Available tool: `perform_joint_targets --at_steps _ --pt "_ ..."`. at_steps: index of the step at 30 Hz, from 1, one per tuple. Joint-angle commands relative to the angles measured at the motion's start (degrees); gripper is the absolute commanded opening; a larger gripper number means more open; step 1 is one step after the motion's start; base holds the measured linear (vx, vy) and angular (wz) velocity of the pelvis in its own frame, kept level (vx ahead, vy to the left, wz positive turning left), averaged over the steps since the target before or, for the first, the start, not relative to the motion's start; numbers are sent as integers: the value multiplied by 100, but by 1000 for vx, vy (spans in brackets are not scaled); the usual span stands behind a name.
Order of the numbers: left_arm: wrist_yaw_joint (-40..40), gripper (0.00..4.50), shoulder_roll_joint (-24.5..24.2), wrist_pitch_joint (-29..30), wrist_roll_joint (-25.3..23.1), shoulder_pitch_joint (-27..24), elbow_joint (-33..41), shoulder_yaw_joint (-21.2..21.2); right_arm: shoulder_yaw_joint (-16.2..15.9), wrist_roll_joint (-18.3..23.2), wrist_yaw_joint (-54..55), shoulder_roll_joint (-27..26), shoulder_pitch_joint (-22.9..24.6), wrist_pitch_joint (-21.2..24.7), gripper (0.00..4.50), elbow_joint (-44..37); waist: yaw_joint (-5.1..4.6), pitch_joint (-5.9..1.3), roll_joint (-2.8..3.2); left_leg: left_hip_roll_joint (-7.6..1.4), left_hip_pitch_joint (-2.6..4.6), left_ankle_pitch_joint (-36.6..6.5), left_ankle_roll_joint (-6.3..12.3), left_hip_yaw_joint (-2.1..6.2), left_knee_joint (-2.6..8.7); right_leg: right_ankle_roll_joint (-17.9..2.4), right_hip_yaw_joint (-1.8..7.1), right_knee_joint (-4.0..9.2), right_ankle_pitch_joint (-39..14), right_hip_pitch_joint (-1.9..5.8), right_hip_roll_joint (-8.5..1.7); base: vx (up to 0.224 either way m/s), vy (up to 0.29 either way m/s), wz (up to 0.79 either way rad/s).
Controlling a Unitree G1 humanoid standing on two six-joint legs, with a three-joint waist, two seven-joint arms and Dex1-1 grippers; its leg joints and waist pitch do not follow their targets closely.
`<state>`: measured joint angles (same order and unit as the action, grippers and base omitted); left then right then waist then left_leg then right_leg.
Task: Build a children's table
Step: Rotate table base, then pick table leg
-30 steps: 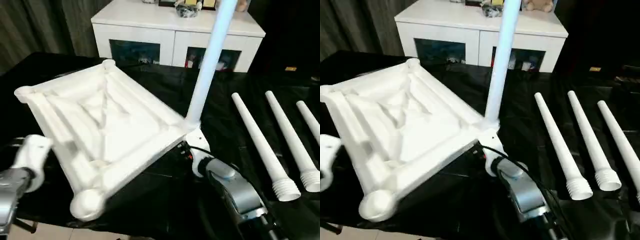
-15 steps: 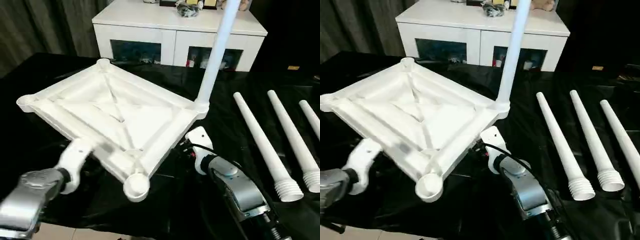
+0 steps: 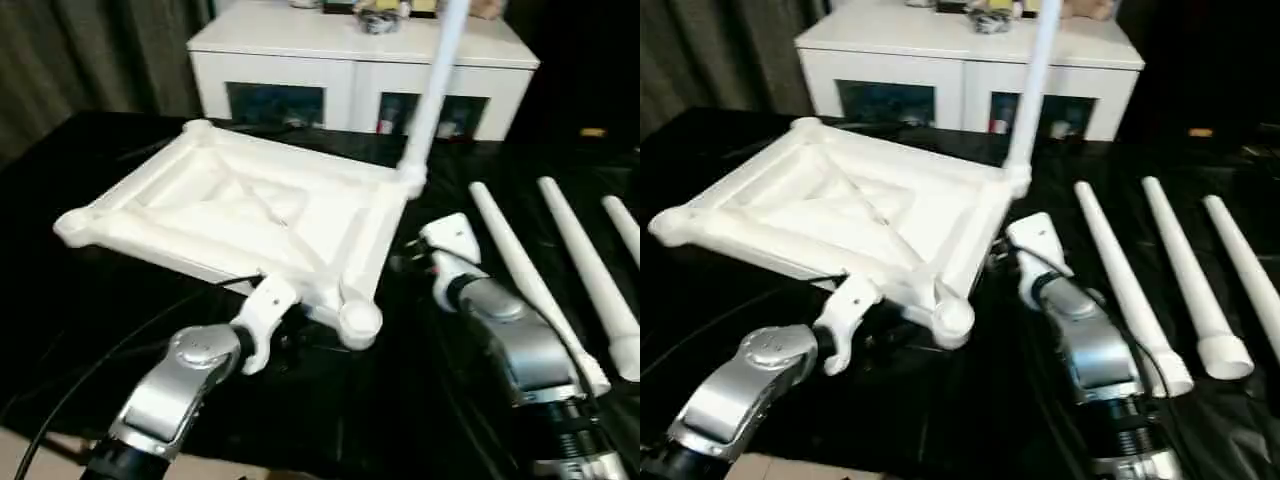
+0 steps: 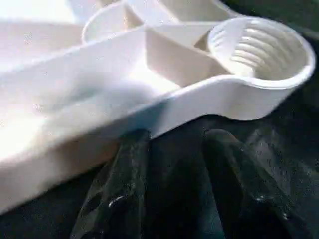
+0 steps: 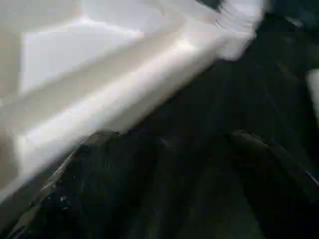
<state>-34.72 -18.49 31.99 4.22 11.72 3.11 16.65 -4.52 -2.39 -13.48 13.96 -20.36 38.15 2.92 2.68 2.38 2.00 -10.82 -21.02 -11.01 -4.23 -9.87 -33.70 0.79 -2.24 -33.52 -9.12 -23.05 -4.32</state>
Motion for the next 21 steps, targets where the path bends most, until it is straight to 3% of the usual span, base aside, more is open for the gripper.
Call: perform_joint_targets --at_steps 1,5,7,8,10,11,13,14,15,19,21 --pt "-27 207 20 -204 19 57 34 12 162 -31 31 54 -142 217 409 -12 9 -344 7 -114 28 -1198 -189 49 417 -928 181 325 -1092 266 -248 0 0 0" --pt "-224 207 49 -480 157 41 253 3 556 -9 58 502 -506 752 435 259 -39 -350 20 -117 42 -985 -63 37 377 -1192 164 286 -821 275 -221 0 0 0" --pt "-236 207 43 -485 161 40 262 3 563 -8 51 523 -519 769 444 270 -42 -337 32 -123 56 -1079 -40 15 368 -1190 172 304 -949 257 -229 0 0 0" --pt "-393 207 -27 -560 218 23 381 -4 667 3 -48 802 -698 1002 444 428 -45 -334 16 -120 60 -1106 -41 23 374 -1192 164 307 -1016 269 -225 0 0 0" --pt "-832 207 -337 -455 410 -21 796 10 522 -72 -537 1546 -1028 1559 444 783 -37 -346 -7 -135 77 -1073 -16 21 363 -1261 167 295 -988 276 -232 0 0 0" --pt "-832 207 -337 -455 410 -21 796 10 522 -72 -537 1546 -1028 1559 444 783 -18 -322 -4 -127 74 -1064 16 -4 343 -1314 174 296 -941 265 -223 0 0 0" --pt "-1119 207 -565 -265 573 -40 1136 51 375 -111 -849 1948 -1165 1888 444 1006 -29 -323 -64 -111 46 -1040 55 -3 341 -1300 170 282 -1040 295 -229 0 0 0" --pt "-1216 207 -642 -177 640 -45 1262 65 340 -109 -930 2047 -1196 1973 444 1113 -6 -325 -37 -125 69 -1063 65 -5 329 -1311 176 284 -1147 276 -250 0 0 0" --pt "-1290 207 -696 -80 701 -45 1369 75 319 -98 -996 2119 -1213 2017 444 1222 -22 -304 -63 -124 43 -1075 79 -11 325 -1322 179 298 -1236 274 -253 0 0 0" --pt "-1477 207 -816 91 872 -27 1666 58 250 101 -1317 2319 -1222 2371 444 1572 -52 -301 -99 -113 49 -1197 101 -9 307 -1288 167 314 -1660 265 -247 0 0 0" --pt "-1492 207 -824 97 882 -22 1688 56 243 141 -1369 2336 -1222 2431 444 1595 -55 -292 -96 -115 49 -1248 86 -10 305 -1234 165 338 -1827 245 -239 0 0 0"
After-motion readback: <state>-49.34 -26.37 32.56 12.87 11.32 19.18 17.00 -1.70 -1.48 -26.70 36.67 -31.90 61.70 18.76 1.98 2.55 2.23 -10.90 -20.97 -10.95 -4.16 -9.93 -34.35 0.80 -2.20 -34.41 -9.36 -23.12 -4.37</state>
